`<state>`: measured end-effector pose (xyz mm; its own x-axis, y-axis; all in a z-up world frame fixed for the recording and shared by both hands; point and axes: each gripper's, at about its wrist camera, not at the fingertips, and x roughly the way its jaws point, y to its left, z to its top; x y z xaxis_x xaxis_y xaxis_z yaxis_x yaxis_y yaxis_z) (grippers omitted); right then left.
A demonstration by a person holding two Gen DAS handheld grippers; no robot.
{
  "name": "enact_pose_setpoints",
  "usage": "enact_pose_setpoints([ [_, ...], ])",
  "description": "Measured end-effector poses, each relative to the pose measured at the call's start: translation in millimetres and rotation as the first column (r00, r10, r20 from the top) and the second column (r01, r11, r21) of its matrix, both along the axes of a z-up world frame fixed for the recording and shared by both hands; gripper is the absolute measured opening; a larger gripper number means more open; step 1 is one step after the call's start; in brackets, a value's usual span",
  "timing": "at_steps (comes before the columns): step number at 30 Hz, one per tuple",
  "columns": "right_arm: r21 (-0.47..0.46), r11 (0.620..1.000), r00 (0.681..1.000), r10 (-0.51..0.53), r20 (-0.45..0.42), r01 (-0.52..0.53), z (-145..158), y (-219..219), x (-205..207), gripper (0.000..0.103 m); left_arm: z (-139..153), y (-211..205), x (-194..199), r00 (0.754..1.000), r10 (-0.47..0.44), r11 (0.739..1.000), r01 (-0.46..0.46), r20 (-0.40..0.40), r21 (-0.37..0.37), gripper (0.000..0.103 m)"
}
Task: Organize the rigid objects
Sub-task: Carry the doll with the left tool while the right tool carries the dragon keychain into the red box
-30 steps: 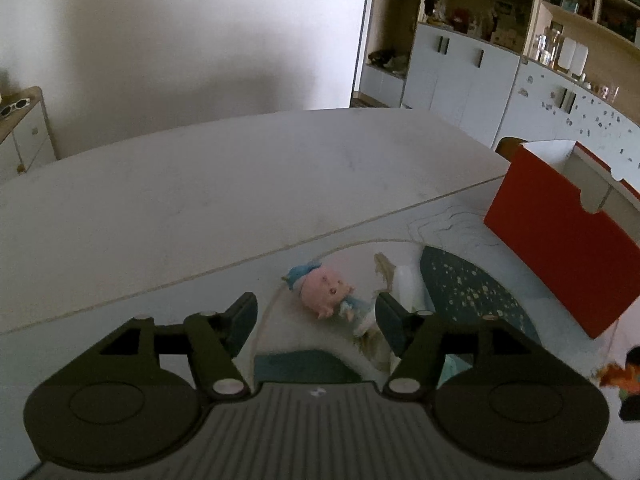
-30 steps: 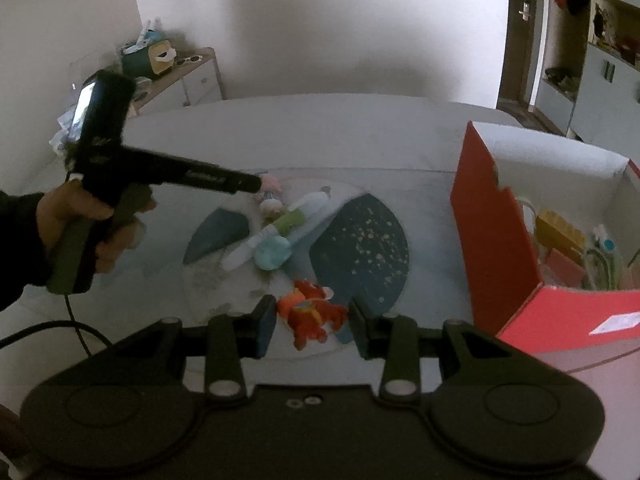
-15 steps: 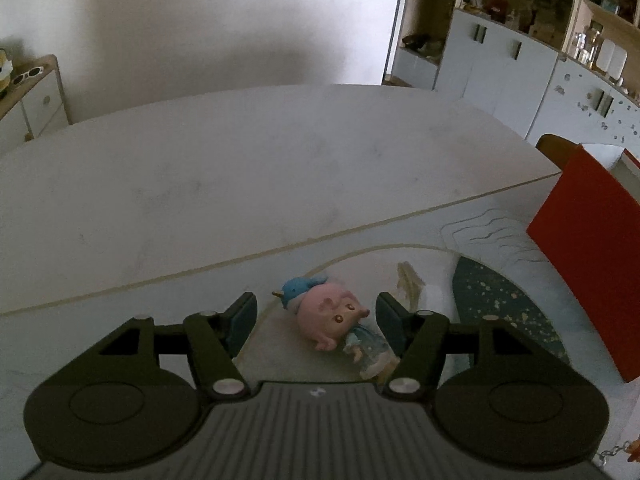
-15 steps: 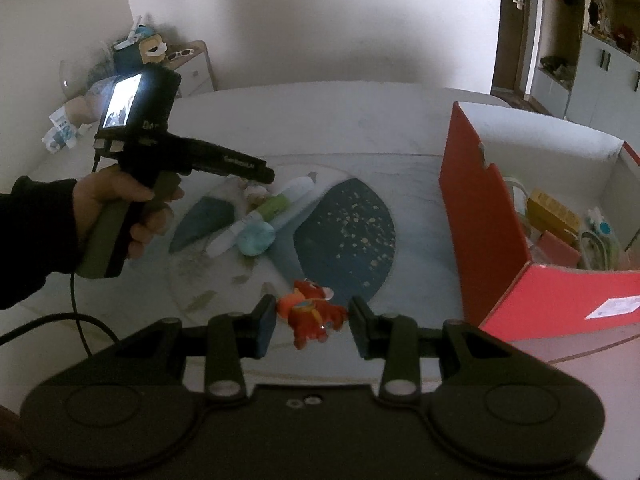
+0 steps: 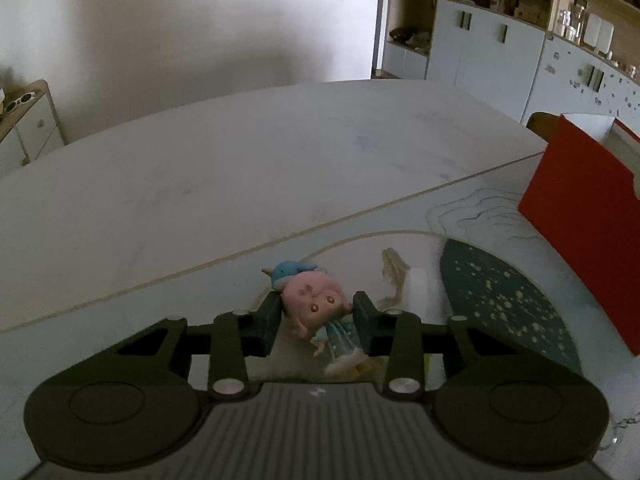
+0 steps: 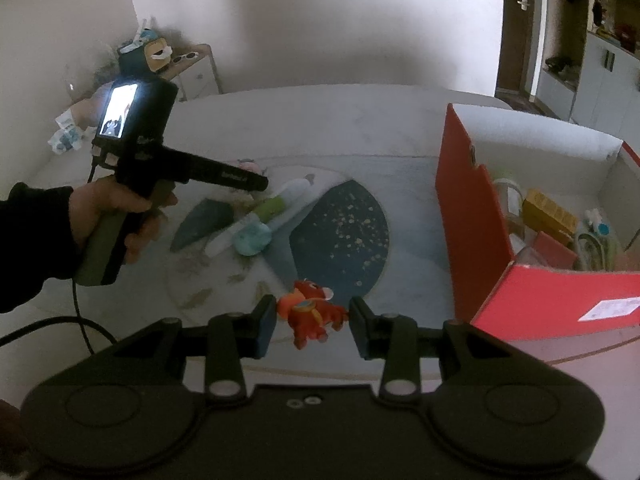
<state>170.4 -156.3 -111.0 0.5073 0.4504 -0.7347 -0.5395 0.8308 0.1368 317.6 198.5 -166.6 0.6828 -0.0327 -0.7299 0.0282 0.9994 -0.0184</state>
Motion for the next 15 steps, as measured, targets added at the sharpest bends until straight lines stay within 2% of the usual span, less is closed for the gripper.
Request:
enact_pose_setpoints([
  [7,0.041,0.999,0.999,0.027,0.041,-0.029,21,-13,3,0.038,20,2,-24,0.999,0.042,0.999,-0.042,0.012,-0.026,0.038],
  [15,0.069,0.995,0.992,0.064,0.109,-0.071,51,-38,9,0.038,65,-9,-50,0.996,0.087,0.992,-0.084,0.024,-0.094,0.038],
])
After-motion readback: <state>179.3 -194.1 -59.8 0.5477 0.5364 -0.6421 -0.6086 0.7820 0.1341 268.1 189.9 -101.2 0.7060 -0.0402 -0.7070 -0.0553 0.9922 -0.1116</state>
